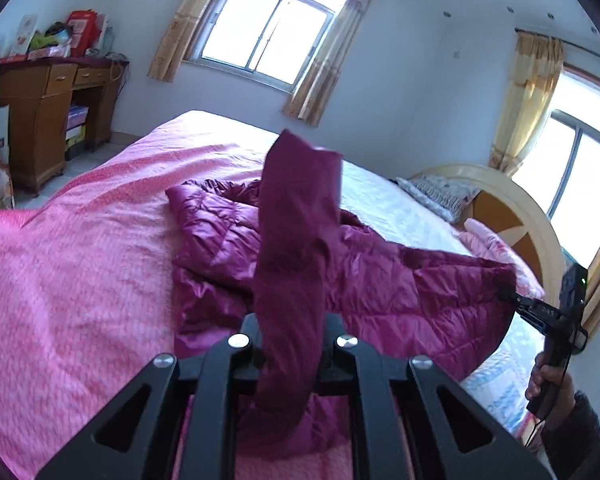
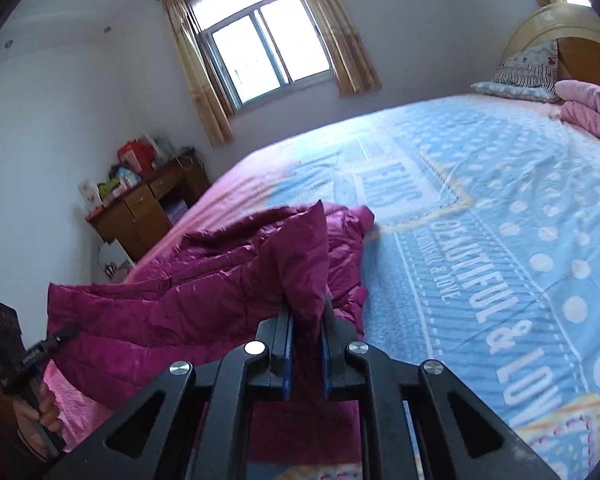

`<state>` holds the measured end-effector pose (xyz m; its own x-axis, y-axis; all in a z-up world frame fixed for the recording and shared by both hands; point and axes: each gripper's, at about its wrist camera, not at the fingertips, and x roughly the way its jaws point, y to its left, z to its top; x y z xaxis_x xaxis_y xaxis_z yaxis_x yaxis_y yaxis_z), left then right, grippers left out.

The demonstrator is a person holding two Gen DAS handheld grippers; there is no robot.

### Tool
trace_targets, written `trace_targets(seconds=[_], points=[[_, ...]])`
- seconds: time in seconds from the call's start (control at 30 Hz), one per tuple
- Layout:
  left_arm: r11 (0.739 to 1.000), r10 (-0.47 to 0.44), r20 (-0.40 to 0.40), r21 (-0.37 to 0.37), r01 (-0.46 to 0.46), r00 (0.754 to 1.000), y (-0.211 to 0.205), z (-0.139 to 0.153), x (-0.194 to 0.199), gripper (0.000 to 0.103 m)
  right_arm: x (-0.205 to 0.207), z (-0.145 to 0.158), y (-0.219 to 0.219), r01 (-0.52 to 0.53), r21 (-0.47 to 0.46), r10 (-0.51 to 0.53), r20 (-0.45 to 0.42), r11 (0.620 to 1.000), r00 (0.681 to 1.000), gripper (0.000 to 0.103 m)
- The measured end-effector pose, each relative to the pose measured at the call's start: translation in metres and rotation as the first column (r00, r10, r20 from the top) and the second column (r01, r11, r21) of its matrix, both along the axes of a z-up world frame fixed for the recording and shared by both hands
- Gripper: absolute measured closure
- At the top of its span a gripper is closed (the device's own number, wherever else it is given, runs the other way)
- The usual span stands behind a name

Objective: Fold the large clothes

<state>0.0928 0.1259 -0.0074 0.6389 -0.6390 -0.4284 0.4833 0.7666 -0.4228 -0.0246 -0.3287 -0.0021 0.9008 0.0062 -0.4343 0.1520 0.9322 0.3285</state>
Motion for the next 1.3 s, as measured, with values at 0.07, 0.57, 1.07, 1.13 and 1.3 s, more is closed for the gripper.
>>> trace_targets(seconds=[0.07,0.57,1.07,1.13,1.3], points=[[0.999,0.010,0.001,-0.049,-0.010,1.000,0.007,0.000,-0.009,0.094,-0.014,0.008,0.006,-0.002,-0.021,0.003,0.018,1.000,1.000,0.094],[0.994,-0.081,0.189,-0.051,0.093,0.979,0.018,0.018,-0.107,0.096,-0.127,0.033,0.023,-0.048,-0.071,0.051,0.047,0.996,0.998,0.095],[0.982,-0.075,0.210,-0.156,0.109,0.975,0.060,0.033,-0.137,0.096,-0.198,0.069,0.035,-0.069,-0.139,0.086,0.119,0.988,0.989,0.095],[0.986,-0.051,0.185,-0.147,0.079,0.981,0.058,0.040,-0.115,0.096,-0.181,0.077,0.034,-0.065,-0.157,0.087,0.134,0.985,0.987,0.095],[0.992,0.010,0.119,-0.129,0.005,0.993,0.041,0.052,-0.044,0.096,-0.112,0.091,0.027,-0.052,-0.187,0.081,0.148,0.981,0.986,0.095]])
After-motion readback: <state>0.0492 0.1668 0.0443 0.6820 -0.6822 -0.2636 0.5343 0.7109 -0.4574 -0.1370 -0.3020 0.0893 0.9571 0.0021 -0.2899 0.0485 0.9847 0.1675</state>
